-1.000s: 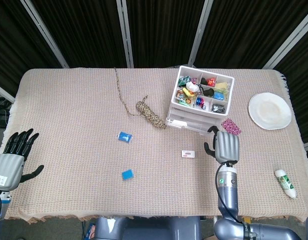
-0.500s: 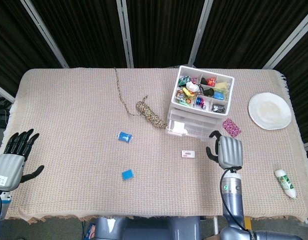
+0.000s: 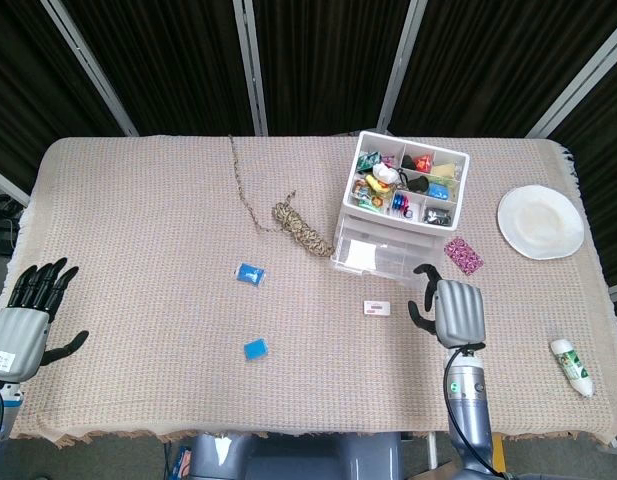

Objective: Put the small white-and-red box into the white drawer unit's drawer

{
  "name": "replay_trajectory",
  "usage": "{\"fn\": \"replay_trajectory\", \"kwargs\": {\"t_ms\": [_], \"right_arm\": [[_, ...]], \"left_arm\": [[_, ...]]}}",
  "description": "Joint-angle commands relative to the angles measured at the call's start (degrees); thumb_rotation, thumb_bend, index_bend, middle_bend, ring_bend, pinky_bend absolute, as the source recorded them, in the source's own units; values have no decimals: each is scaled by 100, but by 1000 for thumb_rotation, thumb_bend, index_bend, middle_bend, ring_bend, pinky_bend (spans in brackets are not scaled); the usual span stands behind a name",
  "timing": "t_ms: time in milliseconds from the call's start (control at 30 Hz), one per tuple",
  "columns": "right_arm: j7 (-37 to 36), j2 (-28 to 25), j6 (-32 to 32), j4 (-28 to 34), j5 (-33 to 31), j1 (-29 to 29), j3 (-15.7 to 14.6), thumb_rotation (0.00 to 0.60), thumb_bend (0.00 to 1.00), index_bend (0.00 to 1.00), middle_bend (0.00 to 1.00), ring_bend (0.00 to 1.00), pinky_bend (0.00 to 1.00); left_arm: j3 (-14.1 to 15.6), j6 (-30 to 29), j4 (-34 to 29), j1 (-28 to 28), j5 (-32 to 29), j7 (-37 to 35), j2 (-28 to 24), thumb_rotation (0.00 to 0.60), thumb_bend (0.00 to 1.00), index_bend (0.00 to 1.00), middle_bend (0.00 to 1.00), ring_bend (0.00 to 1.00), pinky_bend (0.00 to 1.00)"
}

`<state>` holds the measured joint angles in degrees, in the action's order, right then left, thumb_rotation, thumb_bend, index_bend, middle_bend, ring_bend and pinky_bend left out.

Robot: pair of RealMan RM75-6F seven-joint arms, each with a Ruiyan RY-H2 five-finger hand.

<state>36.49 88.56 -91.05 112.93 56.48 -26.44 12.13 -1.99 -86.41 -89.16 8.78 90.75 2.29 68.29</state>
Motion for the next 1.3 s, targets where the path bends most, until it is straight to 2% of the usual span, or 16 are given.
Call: {"fn": "replay_trajectory", "kwargs": {"t_ms": [33,100,200,367,467,567,633,833,967,1300], "right_arm": [[-78,-20,-8,68,82,63,-45,600,224,210,714,767,753],[-121,-51,14,108,144,85,-67,600,215,155,715,767,753],[-180,-111,16,201,357,122,-154,600,209,139,715,762,753],[-265,-296,63,478,1156,254,-673,600,205,163,687,730,723],[-128,-379,95,460,1809,369,-1209,600,204,167,679,723,714],[-45,-327,155,274,2075,467,-1490,600,204,171,679,722,713],[-14,-237,223,103,2108,516,-1571,600,203,175,679,722,713],[39,60,471,-457,1873,557,-1489,600,192,192,682,723,714],[18,320,661,-911,1527,541,-1250,600,184,201,705,735,714],[277,751,1115,-1558,598,408,-692,600,182,137,730,758,714]], "left_arm": [[-1,-7,1,-2,2,-3,2,600,239,32,0,0,0],[-3,-12,2,-4,3,-9,5,600,239,32,0,0,0],[-1,-2,-1,-3,-5,-21,7,600,239,32,0,0,0],[-4,-4,3,-1,-2,-21,10,600,240,31,0,0,0],[-4,-24,8,-6,11,-22,13,600,242,32,0,0,0],[-6,-50,12,-13,24,-23,18,600,239,32,0,0,0],[-4,-65,12,-19,31,-33,20,600,240,32,0,0,0],[-10,-90,28,-24,42,-61,27,600,240,32,0,0,0],[-10,-94,38,-21,55,-78,30,600,239,33,0,0,0],[-18,-126,63,-28,66,-130,34,600,240,33,0,0,0]]}}
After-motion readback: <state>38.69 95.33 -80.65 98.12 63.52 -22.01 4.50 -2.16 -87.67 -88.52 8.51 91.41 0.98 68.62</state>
